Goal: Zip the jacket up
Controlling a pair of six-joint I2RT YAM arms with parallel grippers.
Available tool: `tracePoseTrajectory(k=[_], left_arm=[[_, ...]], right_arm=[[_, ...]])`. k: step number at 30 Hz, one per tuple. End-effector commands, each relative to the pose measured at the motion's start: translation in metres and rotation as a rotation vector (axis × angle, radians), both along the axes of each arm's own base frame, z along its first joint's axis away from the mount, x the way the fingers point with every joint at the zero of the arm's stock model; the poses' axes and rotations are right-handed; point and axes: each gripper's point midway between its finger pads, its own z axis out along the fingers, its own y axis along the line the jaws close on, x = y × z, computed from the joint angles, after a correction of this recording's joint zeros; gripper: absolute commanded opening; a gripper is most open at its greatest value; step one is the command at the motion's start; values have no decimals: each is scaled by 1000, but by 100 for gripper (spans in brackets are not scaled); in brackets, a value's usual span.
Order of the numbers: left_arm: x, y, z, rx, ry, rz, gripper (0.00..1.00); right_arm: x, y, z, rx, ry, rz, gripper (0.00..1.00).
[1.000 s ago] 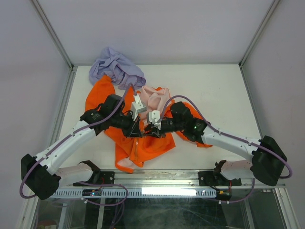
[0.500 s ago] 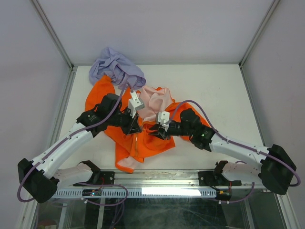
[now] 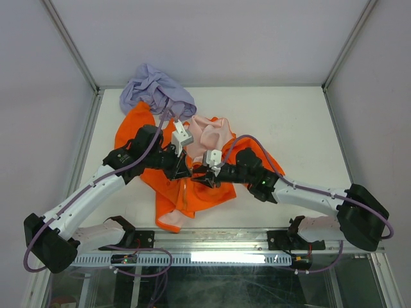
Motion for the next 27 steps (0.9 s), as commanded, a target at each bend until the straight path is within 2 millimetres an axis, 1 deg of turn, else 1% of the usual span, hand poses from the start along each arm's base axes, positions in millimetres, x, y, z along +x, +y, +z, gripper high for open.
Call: tracePoseTrajectory(k=[1,6,9,14,19,23,27], left_arm=[[-3,-16,42,-140,-84,-67,0],[-6,-13,39,-133,-82,-72,0],[-6,-11,38,-117,-85,-73,0],[-4,-6,37,-85,-98,-65,0],[-6,-6,39,-86,-94,-71,0],[-5,-8,39,-85,-82,-69,0],[-4,-8,38,-83,-78,-66,0]], right_arm=[[17,8,26,90,-64,-70,33],[29,-1,25,76,-108,-152,29],[30,-5,22,53,-123,-159,23],[33,-10,14,14,-137,-176,10],[36,-14,17,21,-148,-204,3],[35,-10,20,41,-139,-189,4],[26,-6,19,49,-118,-139,17]])
